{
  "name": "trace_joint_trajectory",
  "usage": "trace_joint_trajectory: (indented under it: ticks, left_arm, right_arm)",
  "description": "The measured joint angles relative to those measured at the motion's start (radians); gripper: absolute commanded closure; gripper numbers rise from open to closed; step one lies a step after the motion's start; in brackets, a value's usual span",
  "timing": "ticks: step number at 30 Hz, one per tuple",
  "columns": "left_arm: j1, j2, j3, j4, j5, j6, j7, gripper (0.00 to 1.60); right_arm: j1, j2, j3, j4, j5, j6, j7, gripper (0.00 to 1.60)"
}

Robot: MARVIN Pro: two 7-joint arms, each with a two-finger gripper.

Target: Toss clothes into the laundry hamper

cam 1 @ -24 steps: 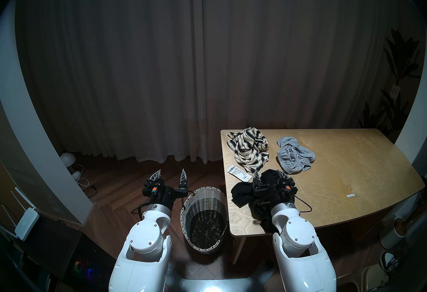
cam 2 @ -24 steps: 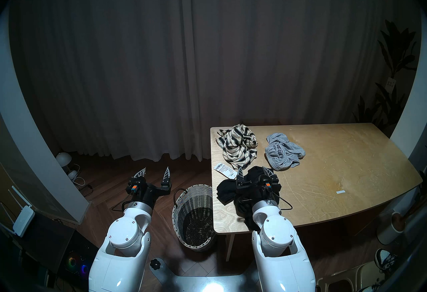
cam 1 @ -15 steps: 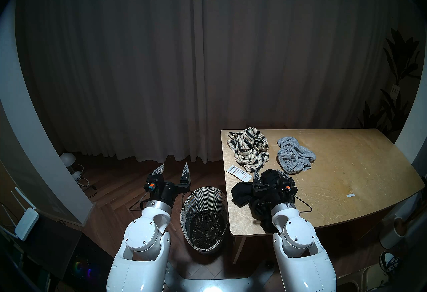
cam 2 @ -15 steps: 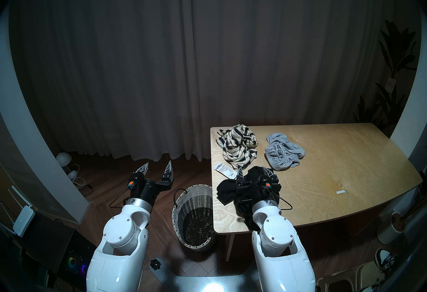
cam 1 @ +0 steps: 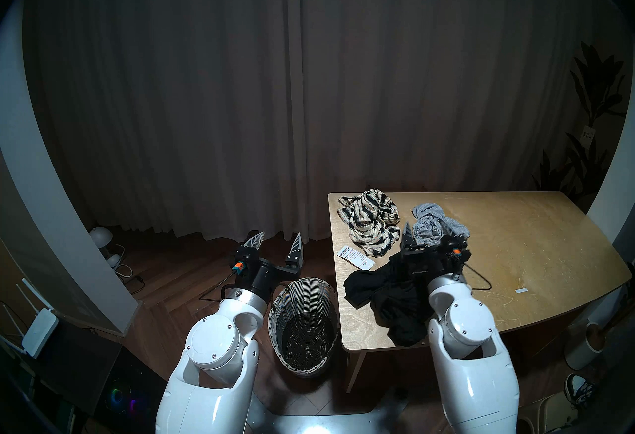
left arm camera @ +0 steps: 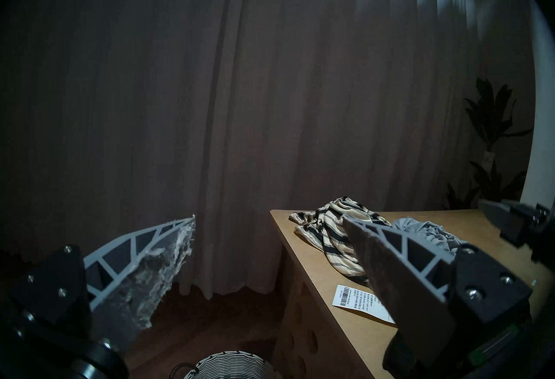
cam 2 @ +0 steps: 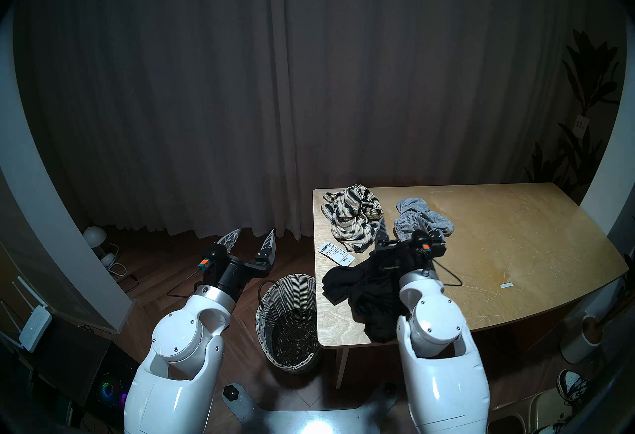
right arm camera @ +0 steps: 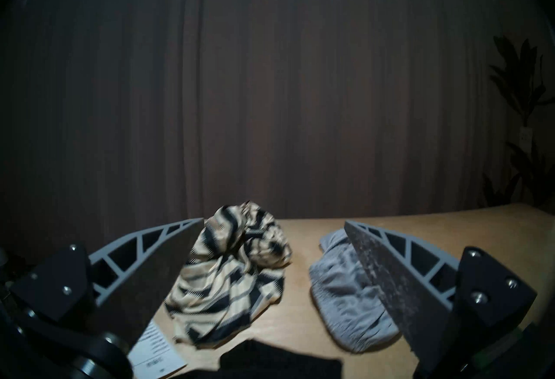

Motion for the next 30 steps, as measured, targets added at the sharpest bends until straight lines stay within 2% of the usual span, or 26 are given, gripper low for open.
trace_joint_trajectory:
  ticks: [5, 10, 18, 26, 30]
  left_arm:
    - [0.000, 0.022, 0.022, -0.005, 0.011, 0.024, -0.033, 0.00]
    - [-0.014, 0.053, 0.074, -0.004, 0.026, 0.064, -0.101, 0.00]
    - [-0.085, 0.080, 0.178, 0.030, 0.049, 0.135, -0.216, 0.00]
    - [-0.157, 0.079, 0.231, 0.093, 0.064, 0.188, -0.318, 0.00]
    - [-0.196, 0.063, 0.243, 0.113, 0.025, 0.219, -0.390, 0.00]
  right_arm:
    - [0.050, 0.046, 0.082, 0.006, -0.012, 0.002, -0.019, 0.00]
    - [0.105, 0.094, 0.133, 0.078, -0.017, 0.008, -0.038, 0.00]
    - [0.182, 0.136, 0.129, 0.189, -0.024, 0.019, -0.056, 0.00]
    - [0.253, 0.155, 0.105, 0.270, -0.032, 0.016, -0.072, 0.00]
    - [0.291, 0.160, 0.096, 0.306, -0.037, 0.013, -0.081, 0.00]
